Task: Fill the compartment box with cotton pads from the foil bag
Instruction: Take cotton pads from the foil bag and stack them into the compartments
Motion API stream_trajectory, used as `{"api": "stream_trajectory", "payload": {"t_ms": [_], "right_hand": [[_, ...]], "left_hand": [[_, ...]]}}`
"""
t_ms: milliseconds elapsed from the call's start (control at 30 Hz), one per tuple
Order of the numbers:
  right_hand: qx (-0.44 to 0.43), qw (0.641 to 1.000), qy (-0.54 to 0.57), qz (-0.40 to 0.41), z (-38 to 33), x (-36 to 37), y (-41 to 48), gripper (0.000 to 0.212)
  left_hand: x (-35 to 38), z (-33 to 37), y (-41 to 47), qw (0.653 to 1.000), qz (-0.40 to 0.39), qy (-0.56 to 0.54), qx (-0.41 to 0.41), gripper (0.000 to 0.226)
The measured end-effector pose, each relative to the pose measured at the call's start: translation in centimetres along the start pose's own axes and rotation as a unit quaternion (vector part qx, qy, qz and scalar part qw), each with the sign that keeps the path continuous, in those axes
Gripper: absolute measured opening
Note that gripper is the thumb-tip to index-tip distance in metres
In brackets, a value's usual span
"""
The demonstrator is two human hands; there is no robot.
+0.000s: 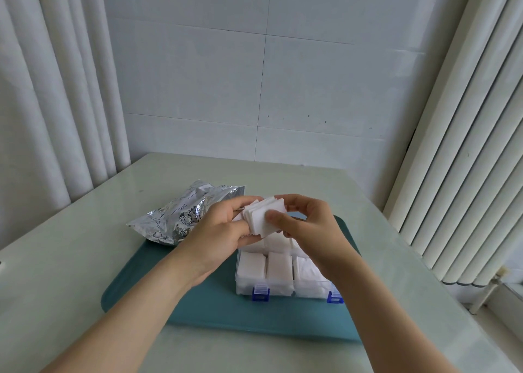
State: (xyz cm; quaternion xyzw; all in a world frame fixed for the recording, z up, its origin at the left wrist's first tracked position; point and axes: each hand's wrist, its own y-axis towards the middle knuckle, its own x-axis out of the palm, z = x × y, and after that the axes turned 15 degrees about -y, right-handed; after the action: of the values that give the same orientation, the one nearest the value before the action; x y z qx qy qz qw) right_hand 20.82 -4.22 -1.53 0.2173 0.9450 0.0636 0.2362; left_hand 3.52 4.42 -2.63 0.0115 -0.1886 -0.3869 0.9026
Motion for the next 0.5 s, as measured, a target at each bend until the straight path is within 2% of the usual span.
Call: {"api": "stream_trajectory", "payload": {"t_ms": [200, 333, 500], "right_hand": [[0.014, 0.998, 0.054, 0.016, 0.04, 0.06, 0.11, 0.012], [0.047, 0.993, 0.108, -0.013, 0.14, 0.03, 0.28, 0.013], [0.065, 0.991, 0.12, -0.017, 0.39, -0.09, 0.39, 0.015]], "left_hand": [[-0.01, -0.09, -0.14, 0.999, -0.01, 0.041, 0.017, 0.042], [0.13, 0.02, -0.35, 0.999, -0.016, 0.045, 0.013, 0.041], [0.14, 0.02, -0.3, 0.999, -0.017, 0.036, 0.002, 0.038]]}}
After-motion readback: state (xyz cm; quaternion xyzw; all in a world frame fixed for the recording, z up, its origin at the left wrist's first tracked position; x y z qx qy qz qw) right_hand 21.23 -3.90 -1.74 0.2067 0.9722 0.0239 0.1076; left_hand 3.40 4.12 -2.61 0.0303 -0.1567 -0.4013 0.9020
